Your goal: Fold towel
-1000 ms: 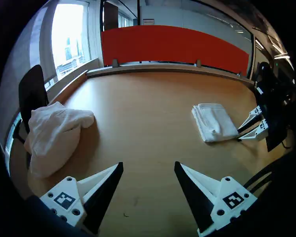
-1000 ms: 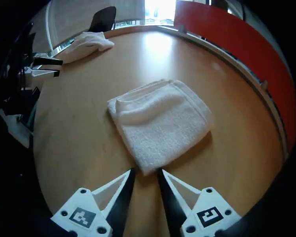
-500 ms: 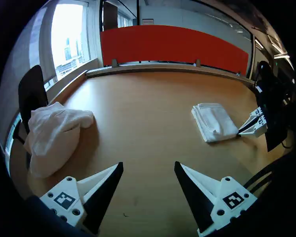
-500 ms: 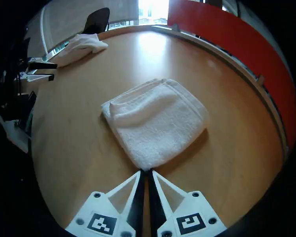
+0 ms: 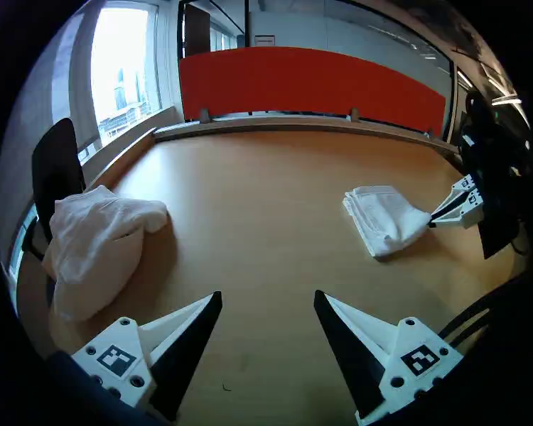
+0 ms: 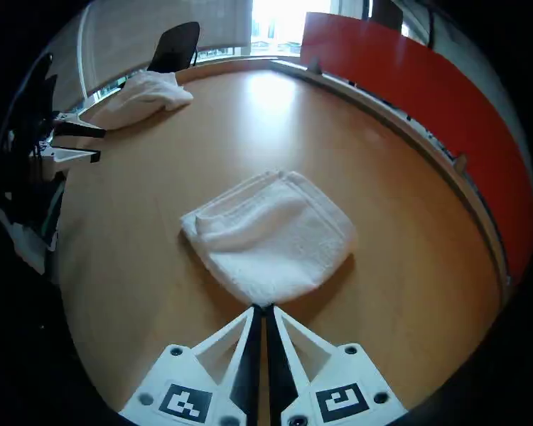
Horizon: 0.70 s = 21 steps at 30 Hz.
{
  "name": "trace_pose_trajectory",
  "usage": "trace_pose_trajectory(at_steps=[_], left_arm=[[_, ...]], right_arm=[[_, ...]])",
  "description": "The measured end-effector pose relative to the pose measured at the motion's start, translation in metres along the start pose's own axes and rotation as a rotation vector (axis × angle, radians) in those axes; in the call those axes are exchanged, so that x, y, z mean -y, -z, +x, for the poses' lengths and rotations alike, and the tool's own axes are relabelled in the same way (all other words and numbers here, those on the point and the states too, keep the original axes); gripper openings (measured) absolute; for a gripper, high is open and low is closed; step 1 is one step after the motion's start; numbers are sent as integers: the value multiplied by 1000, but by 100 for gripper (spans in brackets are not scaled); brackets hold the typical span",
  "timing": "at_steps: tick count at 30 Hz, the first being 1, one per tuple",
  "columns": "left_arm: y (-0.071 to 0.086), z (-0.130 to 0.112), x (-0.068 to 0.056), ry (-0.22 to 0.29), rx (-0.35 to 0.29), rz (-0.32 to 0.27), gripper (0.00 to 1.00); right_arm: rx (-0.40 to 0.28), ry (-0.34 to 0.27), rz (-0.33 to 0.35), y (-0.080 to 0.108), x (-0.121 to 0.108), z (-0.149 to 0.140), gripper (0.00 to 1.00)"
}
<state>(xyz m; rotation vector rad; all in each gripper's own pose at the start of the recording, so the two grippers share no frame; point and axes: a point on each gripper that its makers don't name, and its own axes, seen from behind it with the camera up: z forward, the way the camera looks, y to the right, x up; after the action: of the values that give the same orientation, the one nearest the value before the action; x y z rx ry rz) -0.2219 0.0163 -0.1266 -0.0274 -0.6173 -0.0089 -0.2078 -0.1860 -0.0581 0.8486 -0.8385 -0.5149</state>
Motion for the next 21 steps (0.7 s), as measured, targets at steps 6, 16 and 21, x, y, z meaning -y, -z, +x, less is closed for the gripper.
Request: trace_pose_trajectory(at_steps=[6, 16, 21], left_arm=[[1, 5, -1, -3, -15, -4, 96], [2, 16, -3, -3, -49, -14, 96], [2, 23, -4, -7, -68, -20, 96]], right_arm=[[-37, 37, -29, 13, -13, 29, 4], [-108, 119, -86, 45, -33, 85, 4], [-148, 156, -116, 63, -42, 113, 4]])
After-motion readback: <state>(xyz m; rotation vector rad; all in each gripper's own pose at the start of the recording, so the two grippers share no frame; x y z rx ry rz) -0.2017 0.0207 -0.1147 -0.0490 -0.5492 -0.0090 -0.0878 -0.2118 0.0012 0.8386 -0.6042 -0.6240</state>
